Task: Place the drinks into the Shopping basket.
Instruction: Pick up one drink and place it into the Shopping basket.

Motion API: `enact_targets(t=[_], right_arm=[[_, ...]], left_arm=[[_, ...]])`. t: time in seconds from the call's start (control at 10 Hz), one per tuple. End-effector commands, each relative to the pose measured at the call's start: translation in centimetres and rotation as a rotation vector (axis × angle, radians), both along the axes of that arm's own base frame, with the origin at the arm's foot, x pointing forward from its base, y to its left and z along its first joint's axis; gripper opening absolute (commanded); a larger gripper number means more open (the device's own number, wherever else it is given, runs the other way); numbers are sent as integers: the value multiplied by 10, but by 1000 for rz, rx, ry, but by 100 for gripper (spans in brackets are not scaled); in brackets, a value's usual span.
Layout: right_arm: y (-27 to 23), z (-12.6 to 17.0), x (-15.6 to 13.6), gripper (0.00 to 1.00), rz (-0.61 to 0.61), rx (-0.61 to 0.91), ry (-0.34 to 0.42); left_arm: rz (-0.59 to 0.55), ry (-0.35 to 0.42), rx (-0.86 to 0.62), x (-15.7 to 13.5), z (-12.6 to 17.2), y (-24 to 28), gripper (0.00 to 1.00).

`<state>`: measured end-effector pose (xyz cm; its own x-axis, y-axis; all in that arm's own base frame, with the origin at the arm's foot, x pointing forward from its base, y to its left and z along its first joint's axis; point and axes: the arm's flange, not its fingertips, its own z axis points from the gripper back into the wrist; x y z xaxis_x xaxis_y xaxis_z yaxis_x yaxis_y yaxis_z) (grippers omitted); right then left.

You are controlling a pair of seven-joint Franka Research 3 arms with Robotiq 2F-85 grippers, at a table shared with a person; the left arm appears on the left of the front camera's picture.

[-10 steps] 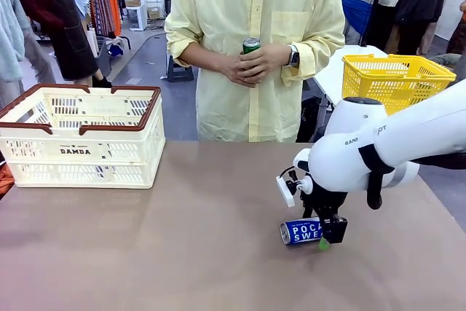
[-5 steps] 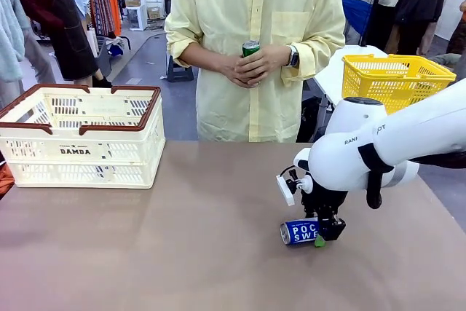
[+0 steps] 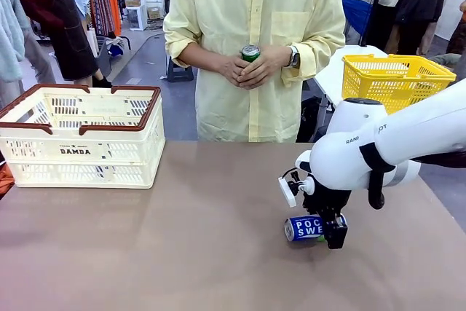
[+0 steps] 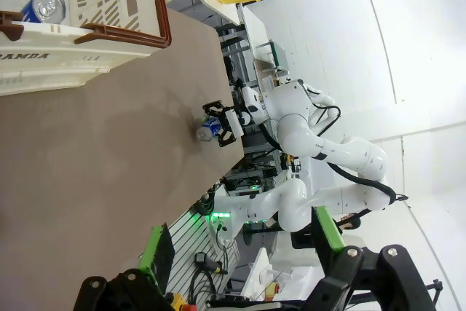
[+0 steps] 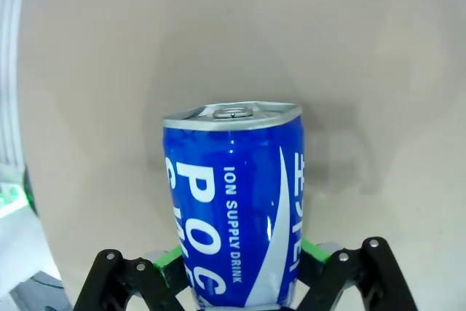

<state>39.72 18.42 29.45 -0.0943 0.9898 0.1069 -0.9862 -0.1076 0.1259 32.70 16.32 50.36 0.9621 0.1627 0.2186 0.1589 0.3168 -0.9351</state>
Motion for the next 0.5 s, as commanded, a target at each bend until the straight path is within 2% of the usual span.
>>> enact_targets(t=[0.0,0.1,0.3,0.4], right_arm=[[-4,46,-9,0,-164,-44,83],[-13,73,-19,0,-245,-48,141],[-41,131,-54,0,-549,-45,280],[-49,147,-72,0,-629,-40,278]], left_arm=[[-2,6,2,-3,2,1,100],[-2,6,2,-3,2,1,100],[-2,6,2,-3,2,1,100],[-2,6,2,-3,2,1,100]])
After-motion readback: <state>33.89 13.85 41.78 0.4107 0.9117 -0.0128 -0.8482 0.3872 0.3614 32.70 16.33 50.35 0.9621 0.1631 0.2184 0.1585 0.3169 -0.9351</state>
